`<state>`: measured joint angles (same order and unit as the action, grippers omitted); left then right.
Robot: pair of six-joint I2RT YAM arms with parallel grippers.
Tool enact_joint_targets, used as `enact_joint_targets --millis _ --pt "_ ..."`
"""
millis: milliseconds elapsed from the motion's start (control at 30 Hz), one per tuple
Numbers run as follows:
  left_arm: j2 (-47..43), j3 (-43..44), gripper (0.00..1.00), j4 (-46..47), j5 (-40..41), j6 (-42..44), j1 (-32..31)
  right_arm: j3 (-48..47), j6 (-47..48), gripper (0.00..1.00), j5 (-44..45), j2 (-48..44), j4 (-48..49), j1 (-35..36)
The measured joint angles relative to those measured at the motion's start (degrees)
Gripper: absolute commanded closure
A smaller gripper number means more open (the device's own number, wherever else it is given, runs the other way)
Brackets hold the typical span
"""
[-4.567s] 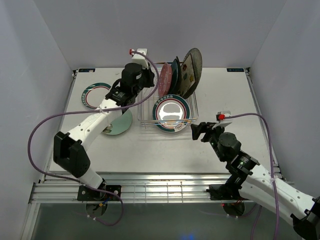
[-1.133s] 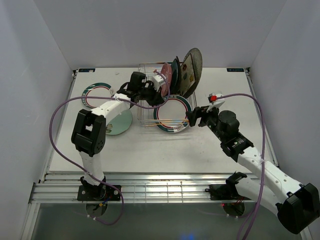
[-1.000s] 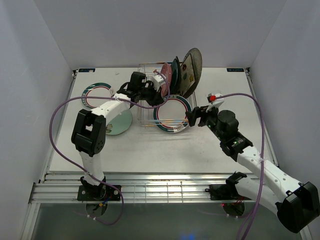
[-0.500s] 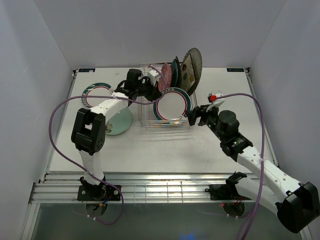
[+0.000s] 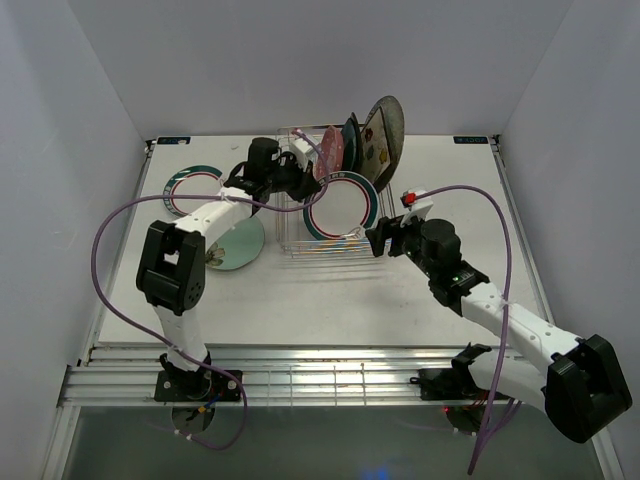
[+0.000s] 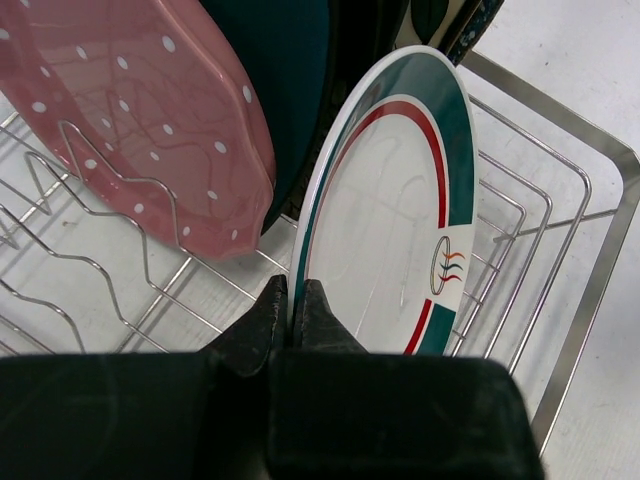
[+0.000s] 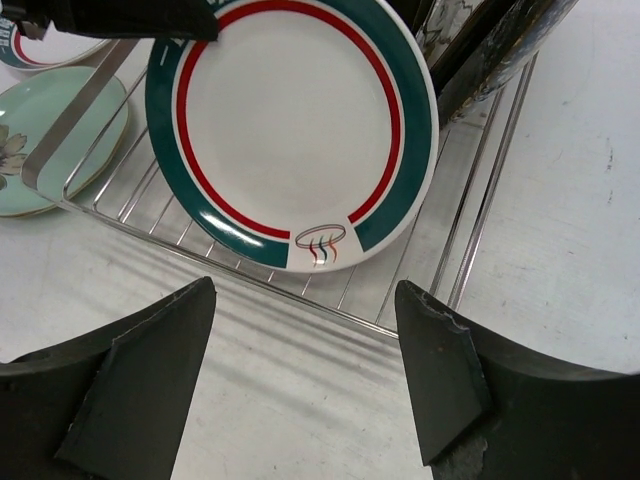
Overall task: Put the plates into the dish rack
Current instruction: Pick up the plate from the dish rack.
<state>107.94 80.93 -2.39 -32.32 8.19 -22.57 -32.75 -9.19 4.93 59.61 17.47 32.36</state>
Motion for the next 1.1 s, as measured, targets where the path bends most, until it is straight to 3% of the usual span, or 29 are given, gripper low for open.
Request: enact_joint_targets --millis 633,1100 --pt "-11.5 -2.4 1.00 -3.2 0.0 3.8 0.7 -0.4 3.0 0.22 -0.5 -1.1 2.1 -0.1" --pt "-15.1 1.0 1.00 -10.2 -4.1 3.9 2.3 -10.1 3.9 0.25 -7.4 1.2 1.9 -1.9"
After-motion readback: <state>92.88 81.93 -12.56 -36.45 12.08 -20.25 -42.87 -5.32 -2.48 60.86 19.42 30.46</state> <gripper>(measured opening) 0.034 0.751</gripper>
